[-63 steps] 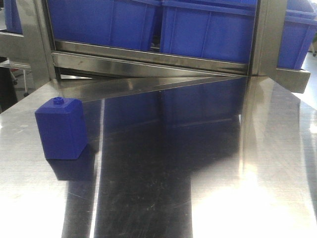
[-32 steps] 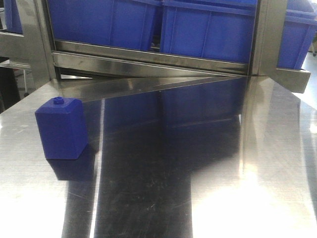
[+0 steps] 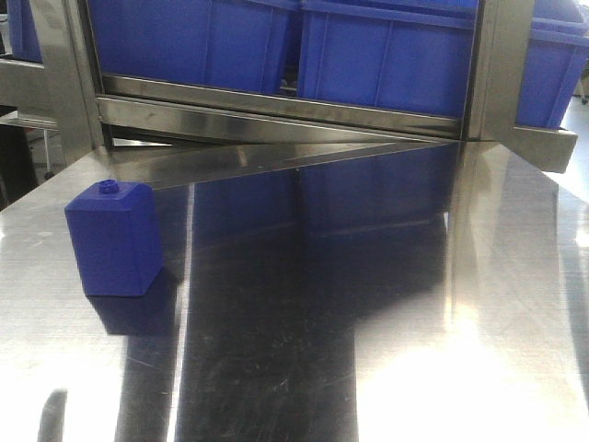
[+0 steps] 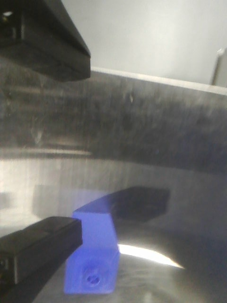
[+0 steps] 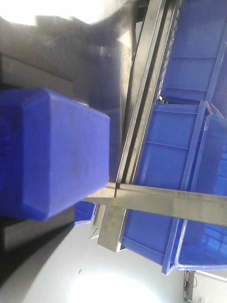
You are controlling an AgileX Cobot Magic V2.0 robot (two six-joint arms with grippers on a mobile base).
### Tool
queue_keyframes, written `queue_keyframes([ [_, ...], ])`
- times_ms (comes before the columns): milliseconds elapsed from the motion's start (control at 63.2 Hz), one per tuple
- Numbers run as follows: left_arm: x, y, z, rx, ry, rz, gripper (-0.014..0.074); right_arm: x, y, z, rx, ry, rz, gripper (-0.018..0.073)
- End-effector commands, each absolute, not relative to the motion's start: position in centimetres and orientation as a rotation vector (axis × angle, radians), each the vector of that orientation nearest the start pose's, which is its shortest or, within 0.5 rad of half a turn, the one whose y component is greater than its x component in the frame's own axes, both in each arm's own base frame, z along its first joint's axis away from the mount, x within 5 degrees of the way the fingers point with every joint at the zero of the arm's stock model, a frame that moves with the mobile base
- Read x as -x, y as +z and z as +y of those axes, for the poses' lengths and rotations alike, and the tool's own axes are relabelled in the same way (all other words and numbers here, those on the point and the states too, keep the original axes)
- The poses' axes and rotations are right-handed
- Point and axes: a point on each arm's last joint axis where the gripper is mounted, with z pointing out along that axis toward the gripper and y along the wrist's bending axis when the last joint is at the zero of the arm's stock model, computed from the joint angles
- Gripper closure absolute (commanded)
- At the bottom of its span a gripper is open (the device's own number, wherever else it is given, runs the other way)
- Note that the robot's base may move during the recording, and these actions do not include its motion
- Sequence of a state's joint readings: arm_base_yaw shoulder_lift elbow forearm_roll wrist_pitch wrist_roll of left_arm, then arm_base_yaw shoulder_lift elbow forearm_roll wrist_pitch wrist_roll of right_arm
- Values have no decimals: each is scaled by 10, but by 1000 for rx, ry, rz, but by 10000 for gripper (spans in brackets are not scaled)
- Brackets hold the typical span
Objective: Pick and sort blue part to right shelf
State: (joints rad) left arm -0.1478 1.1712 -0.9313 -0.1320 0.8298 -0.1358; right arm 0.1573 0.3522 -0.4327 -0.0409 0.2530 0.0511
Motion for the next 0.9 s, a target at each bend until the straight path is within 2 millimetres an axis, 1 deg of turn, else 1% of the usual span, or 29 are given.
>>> queue_keyframes([
  [0, -235, 327, -54, 30, -288, 2548, -41, -81, 330, 11, 106, 115, 1536, 260],
  [79, -245, 329, -65, 51, -275, 2593, -41, -81, 330, 11, 106, 115, 1536, 260],
  [190, -257, 331, -85, 20, -226, 2638, -41, -81, 330, 11, 106, 115, 1536, 260],
  [285, -267, 333, -102, -7, -245, 2656, -41, -81, 330, 11, 106, 115, 1536, 260],
  [396, -277, 332, -120, 13, -237, 2705, -41, -81, 330, 11, 106, 115, 1536, 260],
  [522, -285, 329, -136, 37, -181, 2756, -41, -81, 330, 11, 106, 115, 1536, 260],
  [665, -287, 327, -152, -15, -174, 2777, -41, -81, 330, 11, 106, 115, 1536, 260],
  [776, -286, 322, -162, -57, -169, 2795, -41, -81, 330, 11, 106, 115, 1536, 260],
  [886, -287, 313, -170, -84, -153, 2823, -40, -81, 330, 11, 106, 115, 1536, 260],
])
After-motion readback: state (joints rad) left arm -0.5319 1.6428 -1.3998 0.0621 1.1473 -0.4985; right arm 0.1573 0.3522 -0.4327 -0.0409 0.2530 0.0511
